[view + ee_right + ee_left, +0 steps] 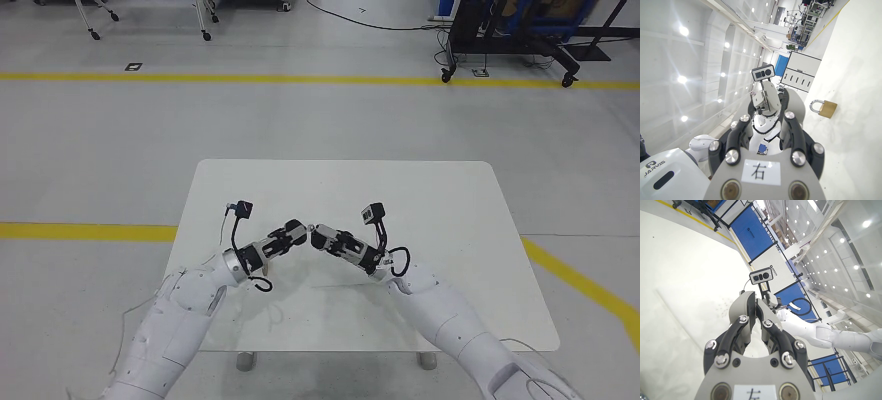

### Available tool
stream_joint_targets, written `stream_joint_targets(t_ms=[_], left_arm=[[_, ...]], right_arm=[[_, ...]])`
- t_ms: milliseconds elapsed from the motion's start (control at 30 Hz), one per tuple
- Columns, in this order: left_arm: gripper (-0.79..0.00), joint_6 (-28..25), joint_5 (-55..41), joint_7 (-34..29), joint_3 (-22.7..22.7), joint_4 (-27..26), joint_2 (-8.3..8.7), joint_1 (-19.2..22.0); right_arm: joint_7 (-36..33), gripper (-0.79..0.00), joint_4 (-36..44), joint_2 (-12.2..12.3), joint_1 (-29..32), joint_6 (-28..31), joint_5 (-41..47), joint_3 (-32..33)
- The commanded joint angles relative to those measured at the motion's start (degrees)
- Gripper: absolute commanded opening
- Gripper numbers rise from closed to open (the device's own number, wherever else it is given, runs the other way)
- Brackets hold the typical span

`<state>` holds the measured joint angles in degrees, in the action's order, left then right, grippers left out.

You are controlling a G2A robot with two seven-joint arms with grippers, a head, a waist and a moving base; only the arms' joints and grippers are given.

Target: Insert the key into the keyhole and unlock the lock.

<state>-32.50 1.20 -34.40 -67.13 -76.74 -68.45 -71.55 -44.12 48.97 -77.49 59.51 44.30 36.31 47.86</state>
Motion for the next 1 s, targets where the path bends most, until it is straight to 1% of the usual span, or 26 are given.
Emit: stream_joint_targets(t_ms=[0, 167, 267, 333, 367, 400, 500, 567, 667, 767, 800, 833, 900, 933, 967], left_arm=[[-0.785, 0.4, -0.5, 0.3, -0.3, -0.1, 0.04, -0.1], [-0.785, 0.4, -0.5, 0.3, -0.3, -0.1, 0.04, -0.1], [-0.785, 0.6, -1.2, 0.4, -0.1, -1.0, 0.02, -0.6], [-0.785, 0.0, -3.9, -1.3, -0.1, -1.4, 0.07, -0.9], [-0.785, -0.3, -5.3, -2.6, -0.2, -1.4, 0.15, -1.0], [-0.785, -0.7, -6.5, -4.2, -0.3, -1.4, 0.26, -1.0], [-0.785, -1.8, -7.8, -8.0, -1.0, -1.3, 0.67, -0.7], [-0.785, -2.3, -6.9, -10.2, -0.9, -1.4, 0.9, -0.5], [-0.785, -2.3, -4.3, -13.6, 0.1, -1.4, 1.12, -0.1], [-0.785, -2.0, -2.9, -15.6, 1.2, -1.3, 1.23, 0.3], [-0.785, -2.1, -2.5, -15.9, 1.6, -1.3, 1.23, 0.4], [-0.785, -2.2, -2.1, -16.0, 1.8, -1.3, 1.24, 0.5], [-0.785, -2.7, -2.0, -16.0, 2.2, -1.3, 1.26, 0.7], [-0.785, -2.8, -2.1, -16.1, 2.4, -1.2, 1.27, 0.7], [-0.785, -2.8, -2.1, -16.2, 2.4, -1.1, 1.3, 0.8]], right_arm=[[0.0, 0.0, 0.0, 0.0, 0.0, 0.0, 0.0, 0.0], [0.0, 0.0, 0.0, 0.0, 0.0, 0.0, 0.0, 0.0], [0.0, 0.0, 0.0, 0.0, 0.0, 0.0, 0.0, 0.0], [0.0, 0.0, 0.0, 0.0, 0.0, 0.0, 0.0, 0.0], [0.2, 0.0, 0.4, 0.1, 0.0, 0.1, -1.5, 0.1], [-1.4, 0.0, 0.9, 0.4, 0.0, 0.7, -2.8, 0.4], [-5.3, 0.0, -1.1, 2.2, -1.5, 4.1, -9.4, 3.2], [-9.2, 0.0, -0.3, 3.4, -1.9, 6.2, -12.5, 4.7], [-11.0, 0.0, 2.8, 5.3, -2.2, 4.8, -20.2, 5.9], [-11.4, 0.0, 6.1, 6.7, -0.8, 4.5, -22.4, 6.9], [-11.6, -0.006, 7.0, 7.1, -0.4, 4.2, -22.4, 7.2], [-12.0, -0.068, 7.8, 7.4, -0.1, 3.8, -22.4, 7.3], [-12.9, -0.086, 9.1, 7.8, 0.2, 3.0, -22.4, 7.2], [-13.2, -0.117, 9.5, 8.0, 0.3, 2.7, -22.4, 7.0], [-13.4, -0.129, 9.8, 8.1, 0.3, 2.5, -22.4, 6.8]])
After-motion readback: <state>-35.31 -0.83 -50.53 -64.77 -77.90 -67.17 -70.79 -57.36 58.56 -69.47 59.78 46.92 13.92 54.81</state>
